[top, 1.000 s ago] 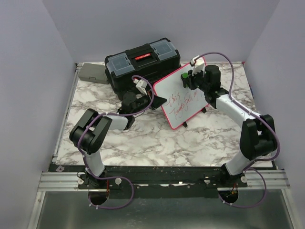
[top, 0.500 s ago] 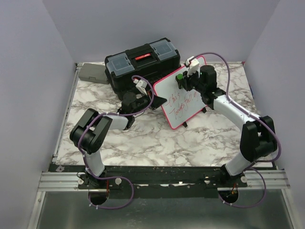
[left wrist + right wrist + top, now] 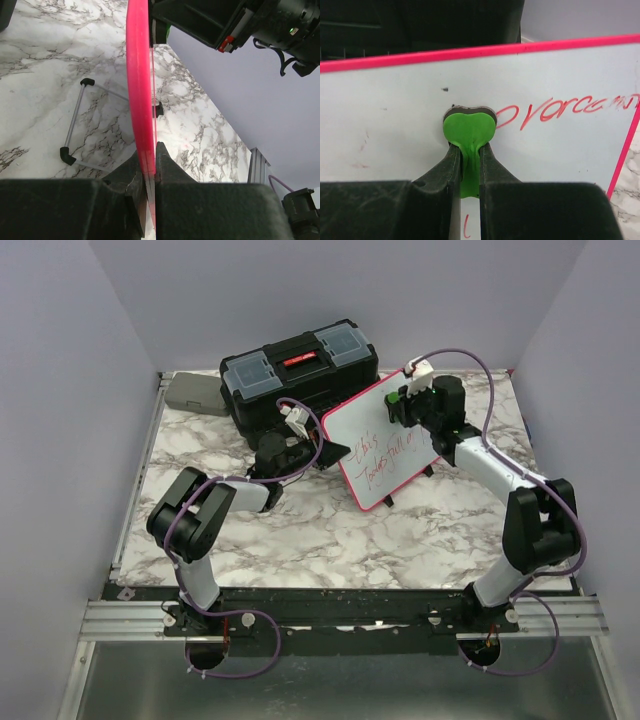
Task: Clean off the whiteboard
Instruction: Erase the whiteboard at the whiteboard stand.
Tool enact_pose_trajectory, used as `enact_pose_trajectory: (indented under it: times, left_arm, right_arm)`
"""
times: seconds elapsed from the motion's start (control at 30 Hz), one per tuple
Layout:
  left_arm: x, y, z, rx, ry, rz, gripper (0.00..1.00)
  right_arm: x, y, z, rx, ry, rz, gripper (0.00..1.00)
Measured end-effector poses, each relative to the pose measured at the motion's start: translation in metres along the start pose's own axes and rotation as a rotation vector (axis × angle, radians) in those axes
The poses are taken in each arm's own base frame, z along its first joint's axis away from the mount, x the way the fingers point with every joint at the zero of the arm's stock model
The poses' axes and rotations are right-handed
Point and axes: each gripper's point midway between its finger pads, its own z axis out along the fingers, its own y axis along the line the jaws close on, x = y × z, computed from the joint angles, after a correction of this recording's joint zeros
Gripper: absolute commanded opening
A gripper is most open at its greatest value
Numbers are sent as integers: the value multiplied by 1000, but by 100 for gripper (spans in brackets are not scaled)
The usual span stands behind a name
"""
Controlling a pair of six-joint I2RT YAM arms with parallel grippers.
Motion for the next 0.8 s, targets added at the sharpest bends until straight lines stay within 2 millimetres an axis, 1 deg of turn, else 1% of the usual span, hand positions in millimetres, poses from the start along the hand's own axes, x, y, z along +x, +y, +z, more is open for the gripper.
enact_pose_trajectory:
  times: [0.13, 0.27, 0.37, 0.47, 0.57, 0.67, 0.73, 0.8]
  left_arm:
    - [0, 1, 0, -1, 0, -5, 0]
    - [0, 1, 0, -2, 0, -8, 0]
    - [0, 1, 0, -3, 0, -9, 0]
    - [0, 1, 0, -3, 0, -6, 0]
    - [0, 1, 0, -1, 0, -2, 0]
    - [0, 0, 1, 1, 1, 0, 0]
    - [0, 1, 1, -2, 1, -6, 0]
    - [0, 3, 0, -5, 1, -11, 0]
  right_arm:
    - [11, 9, -4, -52, 10, -25, 1]
    - [13, 29, -8, -110, 10, -54, 1]
    - [8, 43, -9, -142, 0, -52, 1]
    - [-1, 45, -7, -139, 0, -30, 1]
    - [-16, 46, -3, -140, -25, -31, 1]
    - [-19, 54, -3, -165, -31, -53, 1]
    - [-16, 65, -4, -186, -31, -91, 1]
    - [-11, 86, -8, -229, -29, -141, 1]
